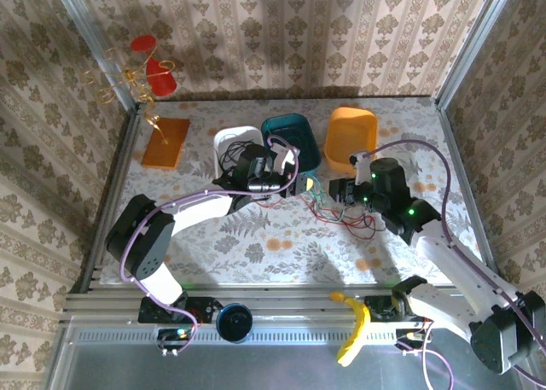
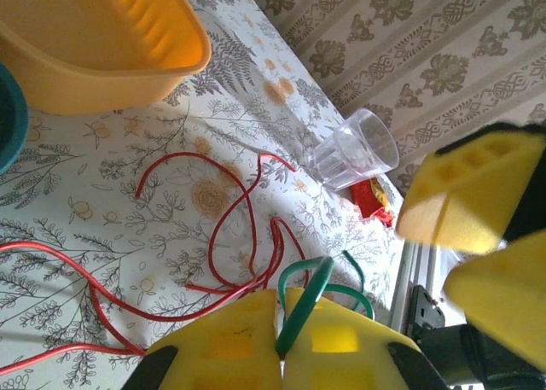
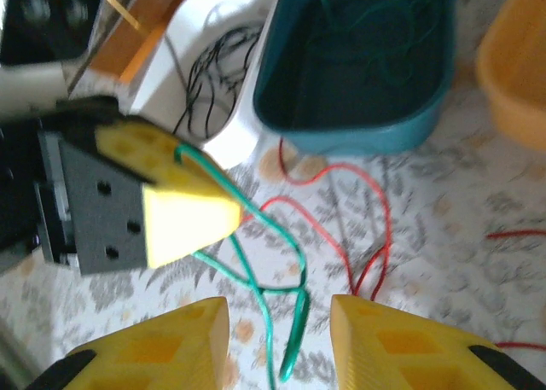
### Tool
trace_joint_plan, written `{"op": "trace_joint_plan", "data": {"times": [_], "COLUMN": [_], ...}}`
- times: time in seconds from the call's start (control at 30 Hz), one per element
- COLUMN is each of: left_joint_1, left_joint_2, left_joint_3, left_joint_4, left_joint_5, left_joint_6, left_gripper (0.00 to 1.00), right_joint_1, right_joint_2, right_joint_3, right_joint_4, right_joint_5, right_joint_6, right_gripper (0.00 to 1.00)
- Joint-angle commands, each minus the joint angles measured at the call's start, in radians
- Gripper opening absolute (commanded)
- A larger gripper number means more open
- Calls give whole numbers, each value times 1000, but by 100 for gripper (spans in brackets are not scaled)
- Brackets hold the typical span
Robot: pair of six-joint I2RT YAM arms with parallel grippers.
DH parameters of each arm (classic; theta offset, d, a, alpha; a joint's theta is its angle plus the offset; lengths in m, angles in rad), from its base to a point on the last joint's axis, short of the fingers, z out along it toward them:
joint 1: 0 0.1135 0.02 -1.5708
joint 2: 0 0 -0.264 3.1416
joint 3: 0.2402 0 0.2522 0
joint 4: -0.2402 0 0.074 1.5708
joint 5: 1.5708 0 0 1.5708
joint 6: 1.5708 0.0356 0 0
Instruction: Untangle the cables
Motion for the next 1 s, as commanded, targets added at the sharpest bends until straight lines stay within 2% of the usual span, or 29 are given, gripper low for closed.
{"op": "trace_joint_plan", "data": {"times": [0.0, 0.37, 0.57, 0.6, 0.77, 0.97], "left_joint_1": [-6, -5, -5, -5, -5, -3], "left_joint_2": [13, 0, -3, -4, -8, -13], "left_joint_3": [17, 34, 43, 45, 45, 50], "left_joint_4": [-5, -39, -47, -48, -47, -15], "left_joint_5": [4, -1, 8, 9, 5, 9], "left_joint_6": [33, 56, 60, 61, 59, 34], "left_gripper": [0, 0, 0, 0, 0, 0], "right_joint_1": [6, 7, 8, 7, 7, 13], "right_joint_2": [15, 101, 116, 118, 129, 147], "right_joint_3": [-3, -21, -34, -34, -40, -23], "right_joint_4": [-40, -31, -36, -35, -21, -80], "right_joint_5": [-67, -102, -69, -62, -44, 43], "right_joint_6": [-14, -1, -7, -8, 5, -5], "right_gripper": [37, 30, 29, 27, 6, 1]}}
